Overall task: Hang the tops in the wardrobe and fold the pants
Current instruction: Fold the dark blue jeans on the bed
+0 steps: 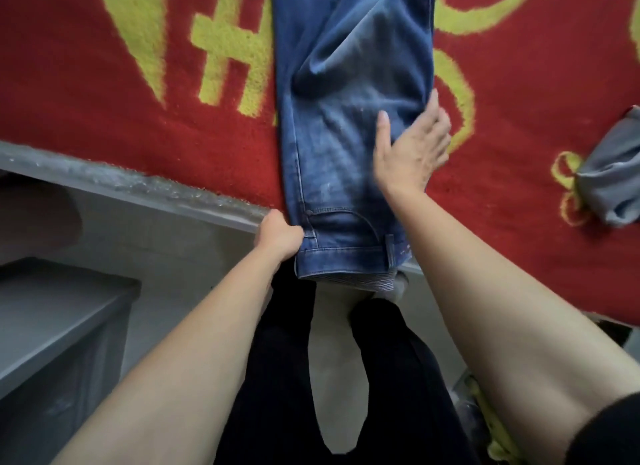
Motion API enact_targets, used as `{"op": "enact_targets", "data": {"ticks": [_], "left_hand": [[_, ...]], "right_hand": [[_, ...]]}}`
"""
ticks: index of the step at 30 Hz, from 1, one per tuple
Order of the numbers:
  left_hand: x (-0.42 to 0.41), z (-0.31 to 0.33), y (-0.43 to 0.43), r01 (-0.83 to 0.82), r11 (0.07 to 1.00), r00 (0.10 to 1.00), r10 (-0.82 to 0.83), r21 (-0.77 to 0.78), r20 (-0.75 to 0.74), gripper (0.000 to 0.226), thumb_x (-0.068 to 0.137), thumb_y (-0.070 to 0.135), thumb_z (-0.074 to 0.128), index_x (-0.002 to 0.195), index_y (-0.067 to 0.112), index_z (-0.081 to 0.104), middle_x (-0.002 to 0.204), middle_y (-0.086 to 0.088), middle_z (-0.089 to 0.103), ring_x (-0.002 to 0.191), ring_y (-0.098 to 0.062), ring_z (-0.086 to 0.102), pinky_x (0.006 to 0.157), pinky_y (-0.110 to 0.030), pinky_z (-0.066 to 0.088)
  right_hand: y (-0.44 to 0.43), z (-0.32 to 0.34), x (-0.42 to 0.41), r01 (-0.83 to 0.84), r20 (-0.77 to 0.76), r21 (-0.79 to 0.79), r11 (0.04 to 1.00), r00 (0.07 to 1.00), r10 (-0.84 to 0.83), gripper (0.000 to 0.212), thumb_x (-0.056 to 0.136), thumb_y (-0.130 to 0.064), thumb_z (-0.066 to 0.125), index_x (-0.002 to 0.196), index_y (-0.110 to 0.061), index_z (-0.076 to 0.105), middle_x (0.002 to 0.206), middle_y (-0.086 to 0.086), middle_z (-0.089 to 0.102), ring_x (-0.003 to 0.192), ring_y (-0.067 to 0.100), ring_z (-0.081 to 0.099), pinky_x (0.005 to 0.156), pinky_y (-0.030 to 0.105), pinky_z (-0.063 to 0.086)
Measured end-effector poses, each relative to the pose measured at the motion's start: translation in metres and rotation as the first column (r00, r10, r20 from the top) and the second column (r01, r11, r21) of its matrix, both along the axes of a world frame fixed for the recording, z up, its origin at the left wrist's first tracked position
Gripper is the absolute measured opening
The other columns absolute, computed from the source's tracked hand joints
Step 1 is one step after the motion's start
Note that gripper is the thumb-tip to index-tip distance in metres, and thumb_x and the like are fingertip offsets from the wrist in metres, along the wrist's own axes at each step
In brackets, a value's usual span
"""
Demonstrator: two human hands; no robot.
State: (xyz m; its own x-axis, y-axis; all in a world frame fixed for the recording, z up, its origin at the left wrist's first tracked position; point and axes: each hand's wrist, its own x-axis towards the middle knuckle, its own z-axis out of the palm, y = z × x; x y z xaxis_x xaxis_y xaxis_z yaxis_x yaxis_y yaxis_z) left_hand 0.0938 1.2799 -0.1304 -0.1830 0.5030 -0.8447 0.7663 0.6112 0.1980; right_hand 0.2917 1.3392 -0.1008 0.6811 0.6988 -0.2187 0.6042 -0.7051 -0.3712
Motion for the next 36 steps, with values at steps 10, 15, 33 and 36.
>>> {"op": "enact_targets", "data": {"ticks": [10,15,33,36], "left_hand": [[0.011,0.01,-0.077,-0.071,0.997,0.995,0.07,0.013,0.073,0.009,0.09,0.013,0.06,0.094,0.01,0.052,0.087,-0.012,0.059,0.097,-0.036,0.061,0.081,-0.037,0.046],[0.024,0.02,-0.109,-0.146,0.989,0.989,0.146,-0.002,0.035,0.008,0.09,0.01,0.059,0.095,0.013,0.054,0.087,-0.004,0.059,0.097,-0.033,0.061,0.081,-0.034,0.046],[0.088,0.092,0.085,-0.134,0.864,0.982,0.052,0.485,0.18,0.034,0.091,0.023,0.062,0.123,0.012,0.058,0.113,-0.001,0.064,0.104,-0.021,0.06,0.097,-0.033,0.045],[0.099,0.063,0.128,-0.13,0.869,0.972,0.015,0.477,0.236,0.037,0.09,0.026,0.064,0.123,0.012,0.057,0.113,-0.003,0.064,0.104,-0.021,0.062,0.097,-0.035,0.046]], "right_hand": [[-0.107,0.007,0.048,0.025,-0.482,-0.277,0.961,0.861,-0.161,0.055,0.093,-0.06,0.052,0.127,-0.016,0.046,0.121,0.009,0.064,0.114,0.032,0.058,0.081,0.03,0.035],[-0.131,0.009,0.056,-0.077,-0.431,-0.378,0.923,0.896,-0.102,0.06,0.096,-0.053,0.052,0.14,-0.014,0.038,0.134,0.018,0.055,0.124,0.038,0.051,0.097,0.04,0.04],[0.055,0.088,0.11,-0.137,-0.548,-0.046,0.989,0.832,0.09,0.044,0.096,-0.023,0.052,0.139,-0.014,0.05,0.125,0.004,0.063,0.118,0.025,0.058,0.104,0.036,0.042],[0.114,0.064,0.099,-0.14,-0.492,0.004,0.99,0.862,0.124,0.014,0.092,-0.023,0.05,0.09,-0.021,0.063,0.086,-0.006,0.06,0.09,0.021,0.053,0.081,0.026,0.039]]}}
